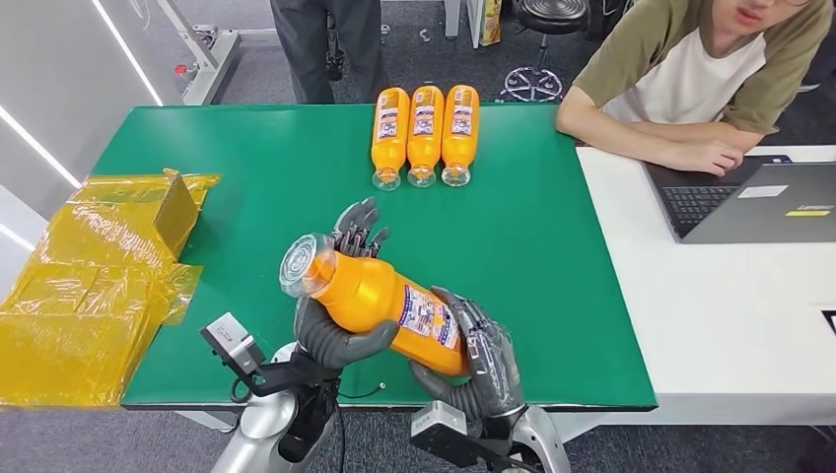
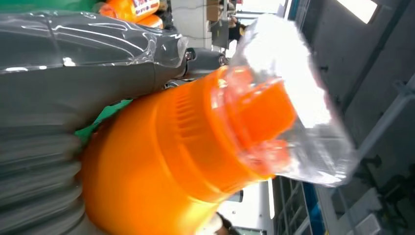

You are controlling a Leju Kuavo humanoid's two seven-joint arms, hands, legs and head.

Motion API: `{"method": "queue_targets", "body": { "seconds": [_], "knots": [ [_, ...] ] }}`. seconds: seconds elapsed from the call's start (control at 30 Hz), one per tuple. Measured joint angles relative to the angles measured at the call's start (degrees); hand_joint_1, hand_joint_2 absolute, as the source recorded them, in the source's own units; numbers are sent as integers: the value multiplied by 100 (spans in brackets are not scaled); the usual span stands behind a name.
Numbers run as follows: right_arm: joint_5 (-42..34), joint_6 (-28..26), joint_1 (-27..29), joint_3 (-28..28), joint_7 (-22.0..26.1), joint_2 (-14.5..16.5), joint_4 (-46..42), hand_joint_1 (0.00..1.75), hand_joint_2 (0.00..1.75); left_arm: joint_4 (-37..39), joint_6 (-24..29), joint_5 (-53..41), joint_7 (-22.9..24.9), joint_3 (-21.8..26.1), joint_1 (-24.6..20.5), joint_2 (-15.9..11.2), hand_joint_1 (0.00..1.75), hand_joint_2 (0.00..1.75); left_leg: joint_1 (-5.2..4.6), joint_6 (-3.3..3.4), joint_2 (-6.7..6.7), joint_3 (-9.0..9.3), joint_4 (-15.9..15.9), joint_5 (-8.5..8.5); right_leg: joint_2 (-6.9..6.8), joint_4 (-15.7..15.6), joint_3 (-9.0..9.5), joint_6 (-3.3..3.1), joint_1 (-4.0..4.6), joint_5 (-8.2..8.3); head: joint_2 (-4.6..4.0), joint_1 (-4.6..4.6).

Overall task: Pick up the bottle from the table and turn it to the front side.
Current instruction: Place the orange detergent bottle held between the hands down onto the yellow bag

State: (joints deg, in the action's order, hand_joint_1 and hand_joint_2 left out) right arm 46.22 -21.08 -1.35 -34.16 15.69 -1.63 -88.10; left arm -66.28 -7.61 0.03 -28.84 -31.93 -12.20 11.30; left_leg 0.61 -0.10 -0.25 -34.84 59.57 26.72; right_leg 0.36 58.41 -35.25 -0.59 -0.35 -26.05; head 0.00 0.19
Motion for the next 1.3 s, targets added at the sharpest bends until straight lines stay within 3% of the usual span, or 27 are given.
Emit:
{"method": "queue_targets", "body": {
  "seconds": [0.3,0.87,1.0,1.23,1.27,1.3],
  "knots": [
    [474,797,-85,-12,-450,-48,-19,175,175,18,5,-115,155,67,154,0,0,175,-1,0,1,1,1,0,0,0,1,1,-1,1,0,1],
    [1190,1253,-193,-11,-833,-86,309,175,175,-157,161,-244,233,269,440,-2,1,175,0,0,1,0,1,0,0,0,1,1,0,1,0,0],
    [1299,1250,-199,-11,-855,-86,325,175,175,-166,163,-250,233,280,443,-1,175,175,0,0,1,0,1,0,0,0,0,0,0,1,0,1],
    [1368,1242,-218,27,-869,-85,332,172,175,-189,38,-295,233,281,443,1,175,175,0,0,1,1,1,0,0,0,0,0,0,1,0,1],
    [1369,1240,-224,32,-870,-84,332,162,175,-189,24,-295,233,281,443,1,175,175,0,0,1,1,1,0,0,0,0,0,0,1,0,1],
    [1370,1238,-229,34,-870,-84,332,118,175,-190,13,-294,233,282,443,0,175,175,0,0,1,1,1,0,0,0,0,0,0,1,0,1]
  ]
}}
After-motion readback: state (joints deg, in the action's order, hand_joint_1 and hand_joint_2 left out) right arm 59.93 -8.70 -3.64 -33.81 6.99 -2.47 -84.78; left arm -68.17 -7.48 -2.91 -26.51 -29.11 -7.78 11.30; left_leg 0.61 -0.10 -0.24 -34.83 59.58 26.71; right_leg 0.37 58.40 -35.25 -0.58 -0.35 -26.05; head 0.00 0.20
